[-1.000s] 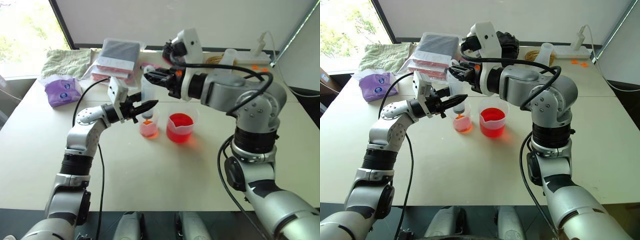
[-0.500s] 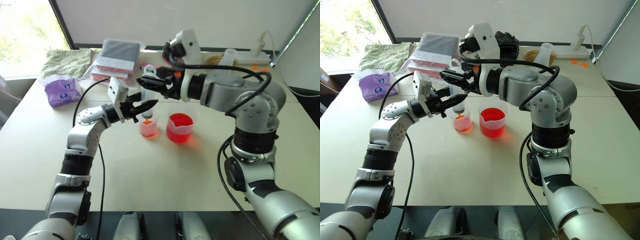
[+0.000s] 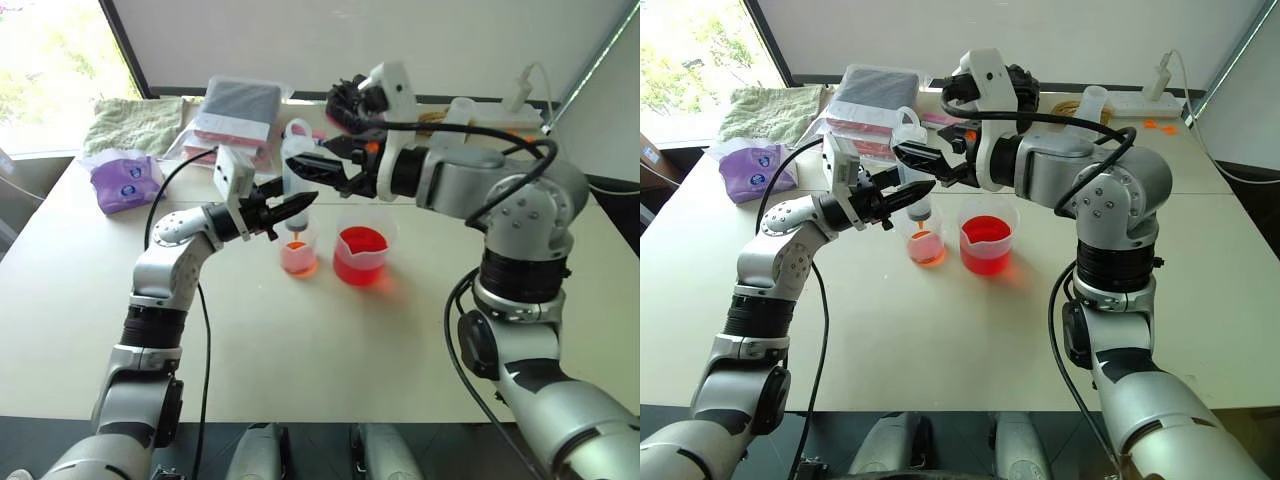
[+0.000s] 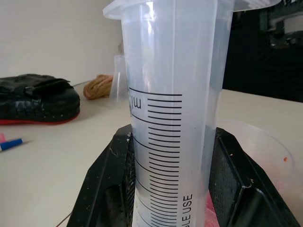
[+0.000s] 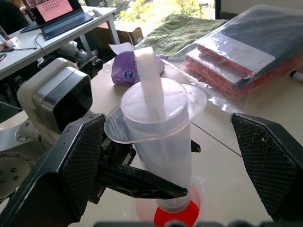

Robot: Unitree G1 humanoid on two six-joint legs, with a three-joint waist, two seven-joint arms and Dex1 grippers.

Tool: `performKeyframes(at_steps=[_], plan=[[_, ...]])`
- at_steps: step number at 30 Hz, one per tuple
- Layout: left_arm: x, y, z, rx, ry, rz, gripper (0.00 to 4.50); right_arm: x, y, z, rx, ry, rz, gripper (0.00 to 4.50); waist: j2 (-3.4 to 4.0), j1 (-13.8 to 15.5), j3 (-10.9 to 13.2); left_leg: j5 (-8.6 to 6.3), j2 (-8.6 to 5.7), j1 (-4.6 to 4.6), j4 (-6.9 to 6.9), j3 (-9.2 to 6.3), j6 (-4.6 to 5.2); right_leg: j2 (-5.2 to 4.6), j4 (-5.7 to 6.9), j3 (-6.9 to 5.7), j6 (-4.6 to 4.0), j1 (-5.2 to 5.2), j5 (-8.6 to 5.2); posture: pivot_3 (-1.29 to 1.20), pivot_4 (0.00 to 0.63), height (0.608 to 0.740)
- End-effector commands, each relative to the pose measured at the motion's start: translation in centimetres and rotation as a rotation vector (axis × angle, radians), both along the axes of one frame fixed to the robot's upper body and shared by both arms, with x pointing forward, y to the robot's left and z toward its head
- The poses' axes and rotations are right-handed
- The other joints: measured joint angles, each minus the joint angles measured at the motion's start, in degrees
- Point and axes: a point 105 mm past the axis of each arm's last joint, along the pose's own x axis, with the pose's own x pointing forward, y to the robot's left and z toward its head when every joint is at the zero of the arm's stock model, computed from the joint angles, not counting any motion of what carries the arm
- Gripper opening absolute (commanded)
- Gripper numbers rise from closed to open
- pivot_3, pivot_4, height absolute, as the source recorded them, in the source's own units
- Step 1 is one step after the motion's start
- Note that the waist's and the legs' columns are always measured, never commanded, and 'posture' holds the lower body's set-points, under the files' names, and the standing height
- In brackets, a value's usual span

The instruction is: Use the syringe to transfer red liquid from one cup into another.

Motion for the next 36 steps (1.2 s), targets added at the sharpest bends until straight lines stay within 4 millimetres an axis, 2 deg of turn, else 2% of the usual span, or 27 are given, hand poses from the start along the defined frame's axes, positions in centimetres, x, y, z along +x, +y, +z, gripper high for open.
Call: performKeyframes(at_steps=[1,8,12,16,23,31,34,36], plan=[[-0.6,0.2,3.5,-0.085,-0.059,-0.009,1.53,0.3,-1.7,2.2,0.037,-0.053,-0.036,4.4,0.0,0.0,0.0,0.0,0.0,0.0,0.0,0.0,0.0,0.0,-0.01,0.0,0.0,0.0,0.0,0.0,0.15,0.74],[0.3,1.8,6.3,-0.22,0.071,0.034,1.53,1.3,-3.6,2.2,0.03,-0.054,-0.097,4.4,0.0,-0.2,0.0,0.0,0.01,0.0,-0.04,-0.01,0.01,0.01,-0.04,0.01,0.0,0.0,0.0,0.0,0.15,0.74],[0.9,3.9,7.8,-0.313,0.218,0.046,1.53,1.5,-4.2,2.0,0.027,-0.052,-0.11,4.4,0.0,-0.3,0.0,0.0,0.01,-0.01,-0.06,-0.03,0.0,0.02,-0.04,0.0,0.0,-0.03,0.0,0.0,0.15,0.74],[1.1,5.8,8.3,-0.391,0.34,0.067,1.53,1.8,-4.7,1.7,0.022,-0.049,-0.124,4.4,0.0,-0.3,0.0,0.0,0.01,0.02,-0.12,-0.03,0.0,0.02,-0.03,0.0,0.01,-0.04,0.0,0.0,0.15,0.74],[0.5,8.4,7.0,-0.413,0.553,0.096,1.53,2.3,-5.1,0.7,0.005,-0.046,-0.14,4.4,-0.01,-0.3,0.0,0.03,-0.01,0.01,-0.14,-0.03,-0.06,0.01,-0.04,0.0,0.0,-0.05,0.0,0.0,0.15,0.74],[-0.5,9.8,4.6,-0.391,0.754,0.135,1.53,2.4,-4.7,0.2,0.013,-0.038,-0.131,4.4,-0.01,-0.3,0.0,0.16,-0.01,0.02,-0.19,-0.03,-0.3,-0.01,-0.04,0.0,0.0,-0.06,0.0,0.0,0.15,0.74],[-1.1,9.6,2.4,-0.253,0.863,0.174,1.53,2.4,-4.7,0.1,0.015,-0.037,-0.131,4.4,-0.01,-0.3,0.0,0.24,-0.02,0.04,-0.24,-0.03,-0.44,-0.01,-0.04,0.0,0.0,-0.07,0.0,0.0,0.15,0.74],[-0.9,9.7,1.6,-0.229,0.903,0.206,1.53,2.5,-4.6,0.1,0.017,-0.036,-0.131,4.4,-0.01,-0.3,0.0,0.3,-0.05,0.07,-0.32,-0.01,-0.54,-0.02,-0.04,0.01,0.0,-0.1,0.0,0.0,0.15,0.74]])
